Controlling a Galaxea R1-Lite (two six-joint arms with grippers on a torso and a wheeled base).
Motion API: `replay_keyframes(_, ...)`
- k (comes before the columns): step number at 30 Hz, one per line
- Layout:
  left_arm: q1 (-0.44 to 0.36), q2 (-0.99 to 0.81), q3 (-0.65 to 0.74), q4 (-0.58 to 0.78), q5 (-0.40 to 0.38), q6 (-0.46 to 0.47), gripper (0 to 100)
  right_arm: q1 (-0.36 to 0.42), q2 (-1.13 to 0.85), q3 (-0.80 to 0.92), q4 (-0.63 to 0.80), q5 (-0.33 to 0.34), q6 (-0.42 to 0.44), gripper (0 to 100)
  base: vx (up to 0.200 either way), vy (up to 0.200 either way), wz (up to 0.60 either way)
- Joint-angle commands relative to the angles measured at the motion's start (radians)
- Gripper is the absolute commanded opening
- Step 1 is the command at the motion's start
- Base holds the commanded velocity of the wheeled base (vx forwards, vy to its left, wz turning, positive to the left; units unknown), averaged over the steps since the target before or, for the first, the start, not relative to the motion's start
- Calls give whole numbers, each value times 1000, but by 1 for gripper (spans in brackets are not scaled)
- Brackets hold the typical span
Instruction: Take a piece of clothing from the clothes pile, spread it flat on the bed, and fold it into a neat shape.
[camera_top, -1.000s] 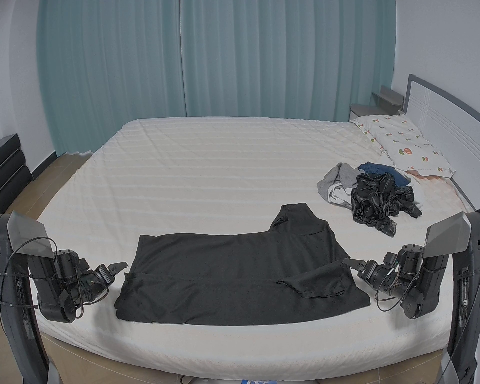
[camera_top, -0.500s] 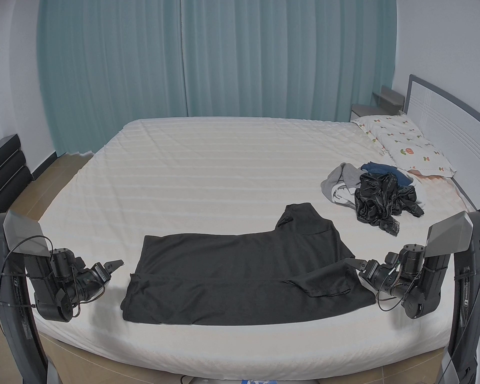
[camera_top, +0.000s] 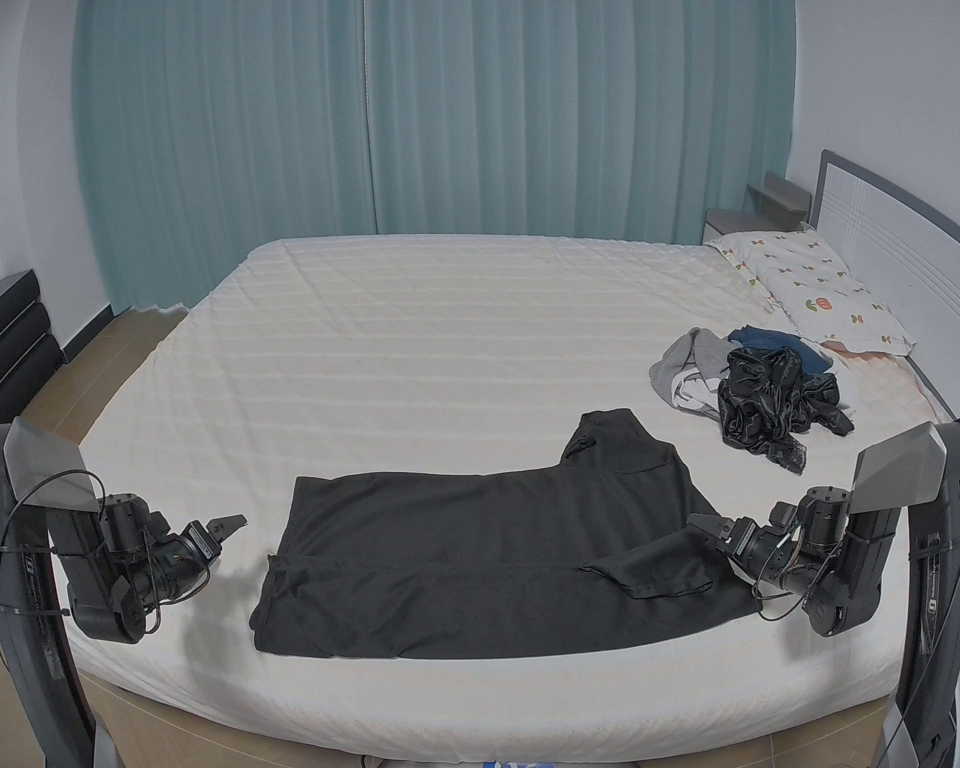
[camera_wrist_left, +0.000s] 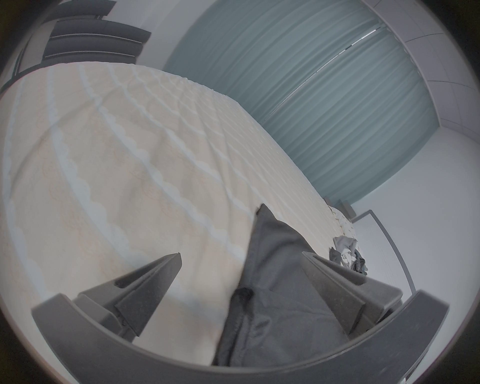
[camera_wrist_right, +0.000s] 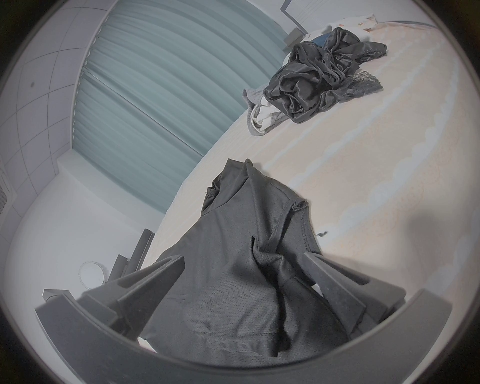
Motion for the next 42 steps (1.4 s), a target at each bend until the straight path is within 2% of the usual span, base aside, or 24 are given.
replay_keyframes(1, -34, -29, 21, -1, 0, -10, 100, 4, -2, 0, -15, 1, 0, 100, 200, 0, 0)
replay_keyframes(11, -63, -29, 1, -24, 9, -12, 100, 7, -48, 33, -15, -24, 0, 100, 20, 0, 0)
replay_keyframes(19, -126, -23, -41, -24, 118, -22, 100, 7, -45, 39, -15, -25, 0, 100, 0, 0, 0)
replay_keyframes(25, -137, -23, -28, -24, 118, -96, 100, 10, -42, 39, -13, -25, 2, 100, 0, 0, 0)
replay_keyframes(29, -138, -23, -22, -24, 118, -107, 100, 10, -48, 36, -13, -25, 2, 100, 0, 0, 0)
replay_keyframes(35, -143, -27, -24, -24, 120, -108, 100, 8, -49, 35, -13, -25, 0, 100, -200, 0, 0)
replay_keyframes(42, -143, -24, -30, -25, 121, -108, 100, 10, -49, 35, -13, -25, 0, 100, 0, 0, 0)
